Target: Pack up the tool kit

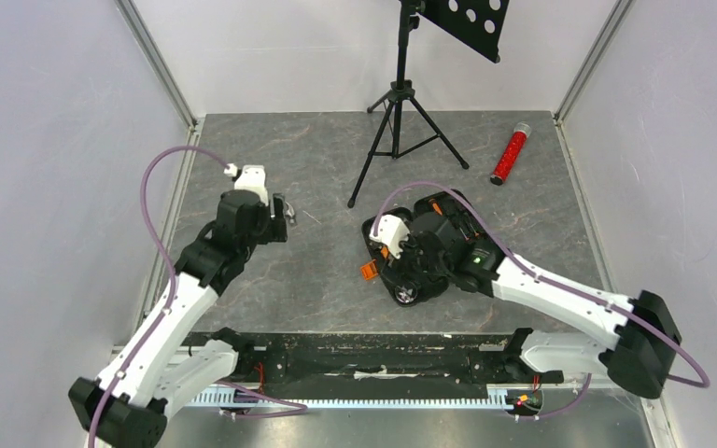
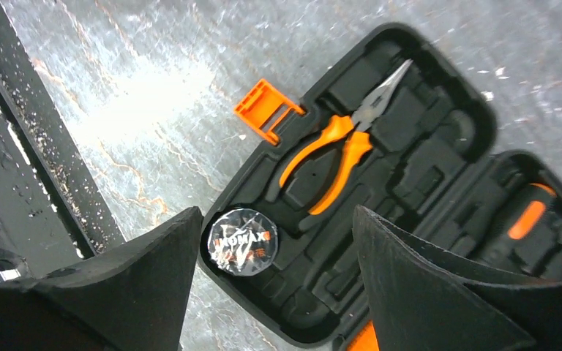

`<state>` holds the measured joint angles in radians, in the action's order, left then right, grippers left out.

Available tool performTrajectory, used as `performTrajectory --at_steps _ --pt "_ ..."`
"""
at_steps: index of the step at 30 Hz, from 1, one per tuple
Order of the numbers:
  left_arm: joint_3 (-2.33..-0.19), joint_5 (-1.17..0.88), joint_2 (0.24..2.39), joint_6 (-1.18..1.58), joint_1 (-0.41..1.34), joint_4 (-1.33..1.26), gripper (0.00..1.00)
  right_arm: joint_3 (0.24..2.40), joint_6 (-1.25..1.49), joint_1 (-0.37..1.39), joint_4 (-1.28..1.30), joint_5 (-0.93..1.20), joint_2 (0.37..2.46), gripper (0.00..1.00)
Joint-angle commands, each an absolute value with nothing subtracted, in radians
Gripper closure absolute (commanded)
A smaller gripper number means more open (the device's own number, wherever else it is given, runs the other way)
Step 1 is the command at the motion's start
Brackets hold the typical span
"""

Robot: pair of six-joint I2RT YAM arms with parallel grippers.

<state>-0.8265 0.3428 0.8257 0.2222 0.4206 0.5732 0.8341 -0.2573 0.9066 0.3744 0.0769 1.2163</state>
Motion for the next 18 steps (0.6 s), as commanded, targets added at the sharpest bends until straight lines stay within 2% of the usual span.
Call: performTrajectory --at_steps 1,5,8,13,18 --pt "-0.974 0.306 0.999 0.103 0.407 0.613 0.2 0.845 -0.28 0.894 0.359 0.046 1.118 0.21" --pt "-1.094 0.35 1.278 0.05 0.342 0.671 0.2 0.791 -0.275 0.893 0.348 0.041 1.065 0.2" --pt "-1.183 0.274 1.448 0.033 0.249 0.69 0.18 0.753 -0.267 0.891 0.339 0.06 1.032 0.2" --pt "-1.28 0.16 1.631 -0.063 0.149 0.68 0.1 0.704 -0.262 0.891 0.324 0.076 0.99 0.19" --pt "-1.346 0.168 1.778 -0.12 0.088 0.678 0.09 0.688 -0.258 0.891 0.316 0.09 0.981 0.2"
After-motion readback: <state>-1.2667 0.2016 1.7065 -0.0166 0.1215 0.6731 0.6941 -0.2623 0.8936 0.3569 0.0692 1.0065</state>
